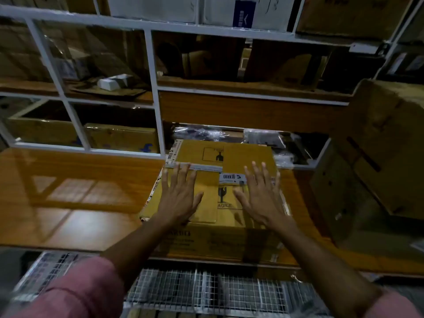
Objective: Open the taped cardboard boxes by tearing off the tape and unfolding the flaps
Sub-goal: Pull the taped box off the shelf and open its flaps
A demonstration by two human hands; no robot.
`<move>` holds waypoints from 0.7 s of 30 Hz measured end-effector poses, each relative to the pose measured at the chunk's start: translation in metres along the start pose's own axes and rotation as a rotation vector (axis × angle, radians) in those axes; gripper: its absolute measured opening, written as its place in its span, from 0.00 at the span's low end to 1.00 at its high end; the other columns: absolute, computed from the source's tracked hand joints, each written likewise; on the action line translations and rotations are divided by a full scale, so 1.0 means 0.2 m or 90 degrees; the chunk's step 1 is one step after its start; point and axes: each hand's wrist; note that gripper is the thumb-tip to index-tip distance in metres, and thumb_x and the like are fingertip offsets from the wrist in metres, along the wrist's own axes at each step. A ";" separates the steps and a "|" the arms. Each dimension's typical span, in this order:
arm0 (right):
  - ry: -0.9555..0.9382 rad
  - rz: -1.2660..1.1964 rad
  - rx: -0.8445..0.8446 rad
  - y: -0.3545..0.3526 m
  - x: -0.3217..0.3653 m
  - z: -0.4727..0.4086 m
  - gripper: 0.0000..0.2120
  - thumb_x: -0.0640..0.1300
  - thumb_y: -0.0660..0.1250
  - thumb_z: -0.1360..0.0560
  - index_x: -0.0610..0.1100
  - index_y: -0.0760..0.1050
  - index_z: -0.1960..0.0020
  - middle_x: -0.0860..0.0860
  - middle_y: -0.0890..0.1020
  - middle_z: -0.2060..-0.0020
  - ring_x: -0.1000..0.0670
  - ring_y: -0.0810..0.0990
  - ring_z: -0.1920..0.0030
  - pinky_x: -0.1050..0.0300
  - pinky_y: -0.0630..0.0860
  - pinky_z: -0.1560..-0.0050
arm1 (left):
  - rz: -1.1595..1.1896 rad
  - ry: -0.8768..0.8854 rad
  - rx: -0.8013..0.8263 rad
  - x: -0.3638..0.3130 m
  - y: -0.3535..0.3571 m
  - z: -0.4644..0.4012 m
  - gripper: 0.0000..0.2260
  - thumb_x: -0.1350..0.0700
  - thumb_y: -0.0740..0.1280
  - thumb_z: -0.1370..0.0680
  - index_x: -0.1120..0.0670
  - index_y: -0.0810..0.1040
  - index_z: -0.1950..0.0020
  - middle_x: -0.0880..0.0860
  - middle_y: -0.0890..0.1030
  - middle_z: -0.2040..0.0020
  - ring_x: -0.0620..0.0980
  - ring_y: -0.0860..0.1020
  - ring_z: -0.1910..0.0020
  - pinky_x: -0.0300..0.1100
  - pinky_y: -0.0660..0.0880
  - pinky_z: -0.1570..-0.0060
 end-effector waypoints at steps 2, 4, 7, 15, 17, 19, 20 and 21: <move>0.020 0.007 0.085 0.09 -0.01 0.05 0.40 0.72 0.39 0.22 0.52 0.41 0.17 0.47 0.38 0.18 0.45 0.31 0.20 0.32 0.31 0.24 | 0.003 -0.020 0.083 0.01 0.08 0.04 0.35 0.34 0.44 0.20 0.53 0.58 0.19 0.57 0.52 0.17 0.60 0.46 0.18 0.65 0.45 0.22; 0.050 -0.008 0.139 0.21 -0.04 0.12 0.40 0.73 0.38 0.22 0.52 0.42 0.17 0.48 0.40 0.18 0.44 0.34 0.19 0.33 0.31 0.24 | 0.020 -0.033 0.133 0.03 0.17 0.10 0.37 0.33 0.40 0.22 0.52 0.57 0.19 0.56 0.49 0.16 0.58 0.44 0.18 0.63 0.45 0.22; 0.070 -0.002 0.176 0.31 -0.06 0.14 0.40 0.73 0.34 0.23 0.53 0.44 0.17 0.48 0.43 0.17 0.44 0.39 0.18 0.32 0.36 0.23 | 0.038 -0.035 0.153 0.05 0.23 0.10 0.36 0.34 0.38 0.22 0.51 0.59 0.20 0.55 0.54 0.17 0.56 0.50 0.18 0.61 0.49 0.22; 0.095 -0.004 0.161 0.38 -0.08 -0.09 0.33 0.70 0.41 0.21 0.55 0.53 0.21 0.48 0.53 0.18 0.44 0.50 0.19 0.31 0.45 0.24 | 0.045 -0.022 0.191 0.14 0.25 -0.16 0.30 0.32 0.48 0.24 0.46 0.65 0.27 0.51 0.65 0.24 0.53 0.64 0.27 0.57 0.61 0.33; 0.097 0.000 0.156 0.39 -0.08 -0.13 0.32 0.69 0.42 0.21 0.55 0.56 0.23 0.47 0.57 0.20 0.43 0.53 0.20 0.31 0.50 0.25 | 0.031 -0.018 0.193 0.17 0.28 -0.22 0.27 0.32 0.50 0.23 0.45 0.65 0.29 0.51 0.67 0.28 0.53 0.67 0.31 0.56 0.63 0.39; 0.102 0.016 0.154 0.41 -0.09 -0.17 0.31 0.69 0.42 0.21 0.55 0.57 0.24 0.47 0.58 0.21 0.43 0.55 0.21 0.31 0.52 0.25 | 0.028 -0.020 0.172 0.20 0.32 -0.26 0.27 0.32 0.48 0.24 0.44 0.65 0.31 0.50 0.69 0.31 0.52 0.68 0.34 0.56 0.62 0.41; 0.105 0.022 0.149 0.43 -0.09 -0.19 0.30 0.69 0.43 0.21 0.55 0.57 0.24 0.47 0.59 0.21 0.43 0.55 0.22 0.31 0.52 0.26 | 0.037 -0.024 0.162 0.21 0.34 -0.28 0.26 0.32 0.48 0.24 0.44 0.66 0.32 0.50 0.69 0.33 0.52 0.68 0.35 0.56 0.62 0.41; 0.109 0.027 0.145 0.44 -0.10 -0.22 0.30 0.70 0.43 0.21 0.55 0.58 0.25 0.47 0.60 0.22 0.43 0.56 0.22 0.32 0.53 0.26 | 0.050 -0.028 0.153 0.22 0.36 -0.31 0.24 0.32 0.50 0.23 0.44 0.66 0.33 0.50 0.70 0.34 0.53 0.68 0.36 0.57 0.63 0.40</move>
Point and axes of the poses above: each hand's wrist, its own z-axis away from the middle knuckle, its own y-axis out of the palm, x = y × z
